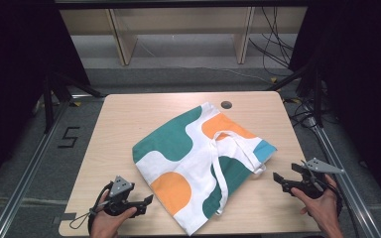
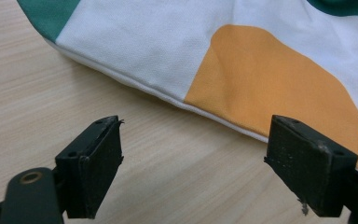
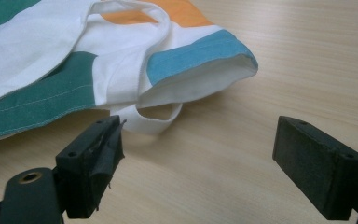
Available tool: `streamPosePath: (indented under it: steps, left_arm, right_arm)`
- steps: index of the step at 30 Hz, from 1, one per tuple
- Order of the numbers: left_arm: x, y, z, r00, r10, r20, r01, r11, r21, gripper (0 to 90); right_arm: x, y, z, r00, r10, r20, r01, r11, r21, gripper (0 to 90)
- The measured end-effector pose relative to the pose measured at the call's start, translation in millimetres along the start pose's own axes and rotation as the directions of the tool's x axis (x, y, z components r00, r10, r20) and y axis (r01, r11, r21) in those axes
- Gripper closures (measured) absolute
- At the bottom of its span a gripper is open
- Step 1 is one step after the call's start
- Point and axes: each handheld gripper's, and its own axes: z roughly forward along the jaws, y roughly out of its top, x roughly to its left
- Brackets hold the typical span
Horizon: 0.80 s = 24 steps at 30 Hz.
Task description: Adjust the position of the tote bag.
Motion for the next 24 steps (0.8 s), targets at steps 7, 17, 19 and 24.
streamPosePath:
  steps: [7,17,19,24]
  left_arm:
    - [0.3,0.7,2.9,0.9999,0.015,0.0,-0.015,0.9986,0.05,16.7]
    - [-7.6,1.9,6.6,0.9999,-0.011,-0.01,0.011,0.9995,0.029,16.6]
    - [-7.3,2.7,6.5,0.9999,-0.001,-0.012,0.001,0.9989,0.046,16.1]
    - [-8.8,3.0,10.2,0.9999,-0.016,-0.005,0.016,0.9991,0.038,16.3]
  right_arm:
    - [-2.8,6.0,3.1,0.9994,-0.035,-0.005,0.035,0.999,0.0,17.7]
    - [-0.9,27.0,9.1,0.998,-0.064,0.0,0.064,0.998,0.028,18.4]
    - [-2.5,32.0,11.7,0.9964,-0.084,0.003,0.084,0.996,0.022,18.4]
    - [-6.4,48.2,21.3,0.9961,-0.088,-0.001,0.088,0.995,0.039,18.4]
